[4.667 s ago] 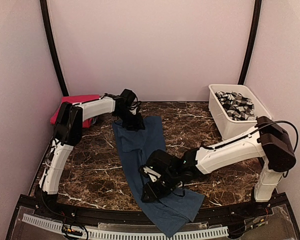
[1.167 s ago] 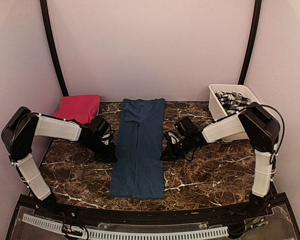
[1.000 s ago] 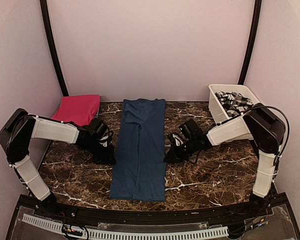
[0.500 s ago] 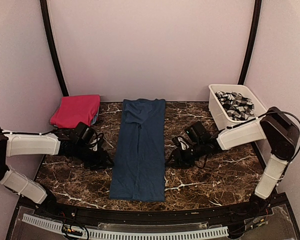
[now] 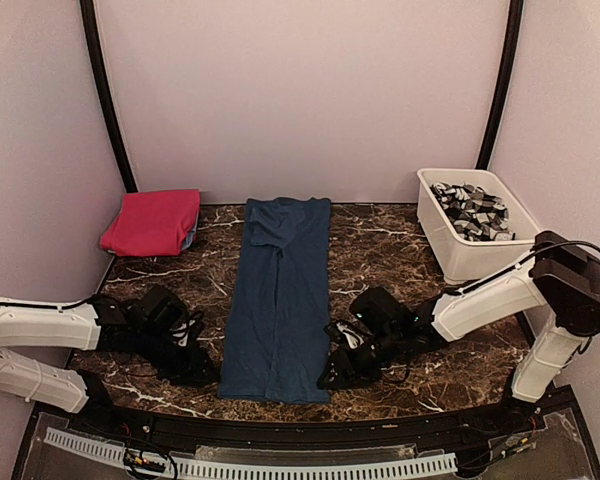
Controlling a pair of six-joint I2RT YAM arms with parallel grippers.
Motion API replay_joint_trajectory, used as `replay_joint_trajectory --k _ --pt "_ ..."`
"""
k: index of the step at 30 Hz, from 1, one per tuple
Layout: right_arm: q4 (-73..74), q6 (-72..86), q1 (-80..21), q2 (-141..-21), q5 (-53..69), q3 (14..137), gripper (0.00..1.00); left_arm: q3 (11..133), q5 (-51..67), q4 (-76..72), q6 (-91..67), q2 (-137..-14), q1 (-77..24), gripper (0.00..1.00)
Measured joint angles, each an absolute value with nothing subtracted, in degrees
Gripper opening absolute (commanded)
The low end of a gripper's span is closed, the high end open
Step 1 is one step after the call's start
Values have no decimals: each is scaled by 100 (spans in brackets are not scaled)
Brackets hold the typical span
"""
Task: Fold and stack the mixed laundry pile
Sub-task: Pick up the rectangle-folded T-shirt from the center of the board.
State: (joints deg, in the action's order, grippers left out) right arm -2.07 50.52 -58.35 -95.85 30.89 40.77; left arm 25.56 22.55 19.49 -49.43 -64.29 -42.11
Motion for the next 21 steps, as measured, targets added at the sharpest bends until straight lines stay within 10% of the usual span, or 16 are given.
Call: replay_joint_trajectory --k 21 --pt "-1568 6073 -6593 -9900 3138 3701 24 2152 2344 773 -5946 -6818 -5168 25"
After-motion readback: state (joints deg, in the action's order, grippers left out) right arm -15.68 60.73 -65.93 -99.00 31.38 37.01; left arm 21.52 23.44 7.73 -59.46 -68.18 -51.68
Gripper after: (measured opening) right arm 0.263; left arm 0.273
